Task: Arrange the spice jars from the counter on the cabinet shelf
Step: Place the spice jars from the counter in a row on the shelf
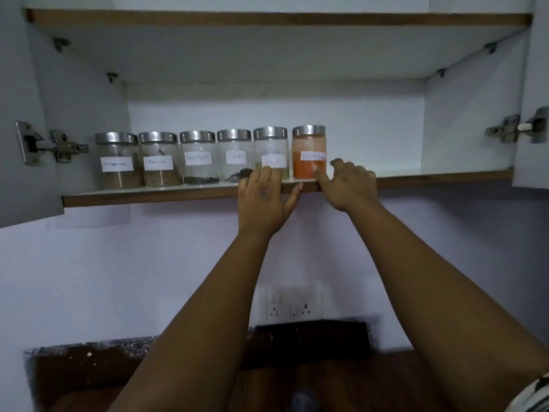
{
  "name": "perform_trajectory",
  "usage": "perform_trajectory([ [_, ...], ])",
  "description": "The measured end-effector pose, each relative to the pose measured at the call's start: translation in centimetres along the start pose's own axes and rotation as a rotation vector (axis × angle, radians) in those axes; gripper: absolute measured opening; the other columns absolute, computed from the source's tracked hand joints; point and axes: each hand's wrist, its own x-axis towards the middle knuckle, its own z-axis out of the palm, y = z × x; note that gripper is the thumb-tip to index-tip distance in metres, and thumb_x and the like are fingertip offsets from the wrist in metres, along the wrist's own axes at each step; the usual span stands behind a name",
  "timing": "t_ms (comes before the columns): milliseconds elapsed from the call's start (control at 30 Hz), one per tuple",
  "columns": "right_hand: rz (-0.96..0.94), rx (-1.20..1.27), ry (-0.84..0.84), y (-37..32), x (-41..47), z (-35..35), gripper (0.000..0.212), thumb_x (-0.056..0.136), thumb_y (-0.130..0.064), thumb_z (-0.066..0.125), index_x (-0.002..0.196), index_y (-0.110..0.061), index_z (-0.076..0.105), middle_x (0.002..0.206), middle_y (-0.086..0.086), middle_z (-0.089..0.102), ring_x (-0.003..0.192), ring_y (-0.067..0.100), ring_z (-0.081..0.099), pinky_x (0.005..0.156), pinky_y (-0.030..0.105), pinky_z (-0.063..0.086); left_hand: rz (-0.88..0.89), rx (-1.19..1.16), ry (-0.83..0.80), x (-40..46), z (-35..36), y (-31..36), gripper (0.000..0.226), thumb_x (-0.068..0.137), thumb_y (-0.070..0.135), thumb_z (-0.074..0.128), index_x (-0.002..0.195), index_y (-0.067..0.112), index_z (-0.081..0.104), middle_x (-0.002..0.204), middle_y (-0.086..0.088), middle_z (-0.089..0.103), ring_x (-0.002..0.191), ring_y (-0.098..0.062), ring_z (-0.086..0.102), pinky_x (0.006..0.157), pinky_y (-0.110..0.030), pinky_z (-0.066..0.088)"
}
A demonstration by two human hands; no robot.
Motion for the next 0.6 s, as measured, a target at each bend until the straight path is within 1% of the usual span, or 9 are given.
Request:
perform_trajectory([
  [67,-0.081,0.051,0.114,0.9,-2.9,0.9,0.056,0.098,-0.055,0.034,0.135,-0.016,0.050,0.136,0.012,0.053,0.132,0.033,0.042,0.114,0.047,0.025,-0.038,-0.061,-0.018,-1.8,-0.3,0.6,0.043,0.088,0.047,0.058,0.104,0.008,0.063,0.104,-0.010,0.062,0.101,-0.028,0.058,0.094,-0.040,0.039],
  [133,-0.133,0.135,0.190,1.9,-6.2,2.5,0.059,0.098,-0.050,0.042,0.147,-0.018,0.038,0.154,0.009,0.034,0.146,0.029,0.021,0.117,0.048,0.019,-0.078,-0.154,-0.065,-4.7,-0.6,1.4,0.057,0.086,0.041,0.060,0.131,0.006,0.055,0.135,-0.013,0.054,0.129,-0.031,0.047,0.113,-0.046,0.029],
  [167,-0.135,0.156,0.213,2.4,-8.0,3.6,0.062,0.097,-0.048,0.045,0.151,-0.019,0.032,0.159,0.008,0.026,0.149,0.029,0.016,0.117,0.047,0.020,-0.091,-0.183,-0.090,-6.5,-0.6,1.8,0.065,0.086,0.041,0.058,0.140,0.007,0.047,0.146,-0.012,0.045,0.138,-0.030,0.038,0.116,-0.047,0.023],
  [233,-0.076,0.197,0.214,3.6,-12.2,6.3,0.061,0.097,-0.045,0.047,0.150,-0.019,0.032,0.159,0.011,0.024,0.147,0.030,0.020,0.115,0.048,0.025,-0.090,-0.206,-0.173,-11.0,-0.6,2.4,0.073,0.086,0.041,0.056,0.149,0.010,0.035,0.156,-0.010,0.032,0.145,-0.027,0.028,0.119,-0.047,0.016],
  [333,0.077,0.232,0.049,5.6,-19.3,10.9,0.060,0.095,-0.042,0.051,0.147,-0.016,0.037,0.154,0.015,0.031,0.142,0.032,0.029,0.112,0.049,0.031,-0.127,-0.232,-0.374,-18.7,-0.6,2.6,0.079,0.085,0.040,0.059,0.151,0.009,0.028,0.158,-0.012,0.028,0.147,-0.030,0.024,0.120,-0.049,0.013],
  [433,0.217,0.202,-0.174,7.5,-25.9,14.3,0.062,0.091,-0.038,0.059,0.144,-0.012,0.042,0.147,0.019,0.037,0.134,0.035,0.039,0.109,0.047,0.036,-0.262,-0.269,-0.604,-26.8,-1.0,2.8,0.080,0.086,0.037,0.060,0.151,0.005,0.026,0.156,-0.015,0.030,0.146,-0.032,0.024,0.120,-0.052,0.013],
  [533,0.150,-0.009,-0.268,8.6,-31.5,16.2,0.052,0.089,-0.036,0.057,0.132,-0.007,0.053,0.133,0.021,0.053,0.115,0.038,0.057,0.096,0.048,0.050,-0.443,-0.299,-0.837,-34.3,-2.2,3.6,0.082,0.087,0.041,0.060,0.151,0.006,0.022,0.156,-0.013,0.029,0.146,-0.028,0.021,0.121,-0.047,0.015],
  [567,0.111,-0.085,-0.334,8.9,-33.3,16.7,0.049,0.089,-0.035,0.056,0.127,-0.004,0.056,0.130,0.023,0.056,0.112,0.040,0.059,0.094,0.048,0.052,-0.487,-0.318,-0.910,-36.6,-2.8,4.0,0.082,0.088,0.042,0.060,0.151,0.006,0.023,0.155,-0.013,0.030,0.146,-0.028,0.022,0.120,-0.046,0.017],
  [600,0.135,-0.105,-0.504,9.1,-34.9,16.9,0.054,0.089,-0.037,0.057,0.131,-0.004,0.053,0.135,0.023,0.052,0.119,0.040,0.055,0.098,0.049,0.048,-0.516,-0.334,-0.975,-38.6,-3.4,4.5,0.082,0.088,0.044,0.059,0.151,0.006,0.024,0.154,-0.013,0.032,0.145,-0.029,0.025,0.119,-0.046,0.019],
])
